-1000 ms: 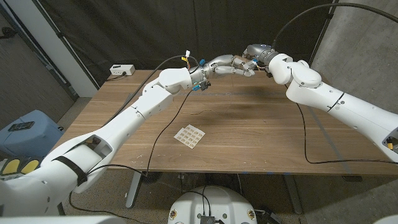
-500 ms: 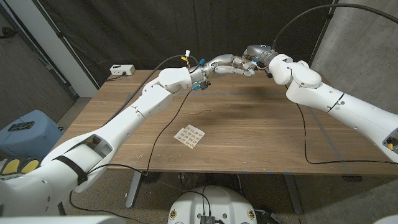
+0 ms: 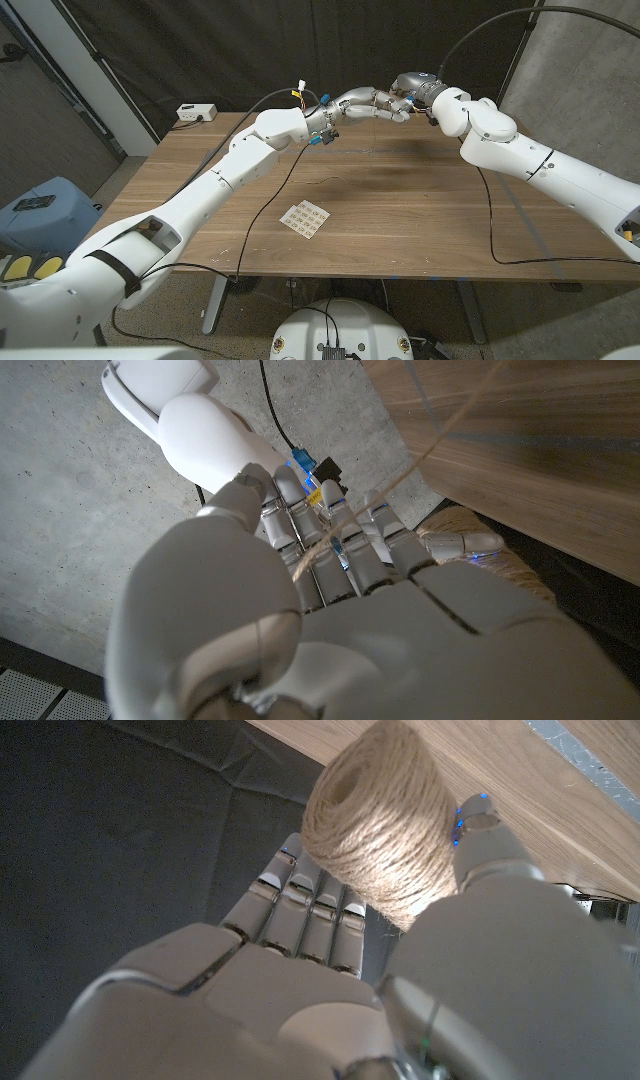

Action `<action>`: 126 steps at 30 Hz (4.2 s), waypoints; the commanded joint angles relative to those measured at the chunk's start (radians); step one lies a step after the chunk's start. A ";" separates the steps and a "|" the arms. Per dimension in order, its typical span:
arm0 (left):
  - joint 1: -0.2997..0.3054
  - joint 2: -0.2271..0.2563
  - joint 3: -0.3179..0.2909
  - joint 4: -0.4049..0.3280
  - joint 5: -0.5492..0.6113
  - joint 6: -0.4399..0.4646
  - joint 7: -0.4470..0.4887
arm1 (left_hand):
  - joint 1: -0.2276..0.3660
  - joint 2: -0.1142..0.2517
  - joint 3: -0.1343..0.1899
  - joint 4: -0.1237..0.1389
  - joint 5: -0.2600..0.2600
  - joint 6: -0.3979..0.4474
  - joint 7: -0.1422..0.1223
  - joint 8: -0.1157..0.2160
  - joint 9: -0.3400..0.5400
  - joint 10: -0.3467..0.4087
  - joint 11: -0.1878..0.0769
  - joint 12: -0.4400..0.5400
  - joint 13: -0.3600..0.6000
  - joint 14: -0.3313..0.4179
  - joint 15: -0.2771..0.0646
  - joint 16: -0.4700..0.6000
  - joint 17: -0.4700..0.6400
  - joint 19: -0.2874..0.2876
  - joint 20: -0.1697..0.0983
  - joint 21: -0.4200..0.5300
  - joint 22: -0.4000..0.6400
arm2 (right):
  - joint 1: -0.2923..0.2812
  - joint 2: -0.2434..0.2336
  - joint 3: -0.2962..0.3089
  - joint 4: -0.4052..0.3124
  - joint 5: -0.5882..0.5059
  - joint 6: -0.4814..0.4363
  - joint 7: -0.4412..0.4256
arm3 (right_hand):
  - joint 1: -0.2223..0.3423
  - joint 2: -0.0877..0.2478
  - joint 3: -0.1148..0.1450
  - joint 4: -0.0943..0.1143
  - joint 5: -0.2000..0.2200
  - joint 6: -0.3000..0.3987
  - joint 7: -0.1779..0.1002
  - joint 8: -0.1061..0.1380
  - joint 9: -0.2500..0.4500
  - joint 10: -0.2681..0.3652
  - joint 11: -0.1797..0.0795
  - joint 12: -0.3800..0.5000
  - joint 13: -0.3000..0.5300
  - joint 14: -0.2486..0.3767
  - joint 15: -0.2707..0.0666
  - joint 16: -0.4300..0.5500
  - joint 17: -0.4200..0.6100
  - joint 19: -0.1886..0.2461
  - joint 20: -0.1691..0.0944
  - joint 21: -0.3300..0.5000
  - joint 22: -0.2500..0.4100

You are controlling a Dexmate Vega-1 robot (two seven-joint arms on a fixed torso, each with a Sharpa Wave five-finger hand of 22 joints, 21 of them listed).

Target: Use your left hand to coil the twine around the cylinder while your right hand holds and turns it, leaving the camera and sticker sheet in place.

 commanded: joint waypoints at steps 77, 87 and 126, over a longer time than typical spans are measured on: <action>-0.013 -0.004 -0.069 -0.076 -0.132 0.036 -0.221 | 0.004 0.021 -0.020 0.003 0.014 -0.020 0.003 -0.030 0.005 -0.001 0.015 -0.056 0.052 0.000 0.008 -0.024 0.009 0.003 0.000 0.005 0.006 | 0.083 0.110 -0.079 0.195 0.001 0.049 0.008 | 0.119 0.138 -0.024 0.005 0.004 0.073 -0.064 0.000 0.002 0.098 -0.089 0.005 0.007 0.026 -0.132 -0.036 0.034 0.010 -0.007 -0.004 0.003; -0.011 -0.001 -0.078 -0.092 -0.136 0.042 -0.215 | 0.002 0.022 -0.022 0.004 0.014 -0.021 0.004 -0.032 0.005 -0.003 0.016 -0.061 0.055 0.002 0.008 -0.024 0.009 0.002 0.001 0.005 0.006 | 0.089 0.115 -0.080 0.208 0.001 0.049 0.007 | 0.120 0.141 -0.026 0.005 0.004 0.073 -0.065 0.000 0.002 0.096 -0.089 0.004 0.008 0.028 -0.132 -0.038 0.037 0.009 -0.006 -0.004 0.003; -0.017 0.015 0.076 0.037 -0.023 0.128 -0.234 | 0.008 0.021 -0.028 0.000 0.016 -0.045 0.001 -0.045 0.007 -0.028 0.015 -0.088 0.064 -0.006 0.014 -0.030 0.012 0.008 -0.003 0.007 0.006 | 0.114 0.073 -0.049 0.155 -0.020 0.029 0.013 | 0.117 0.150 -0.033 0.007 0.004 0.074 -0.064 -0.003 0.000 0.096 -0.089 0.001 0.009 0.030 -0.132 -0.051 0.043 0.008 -0.004 -0.005 0.003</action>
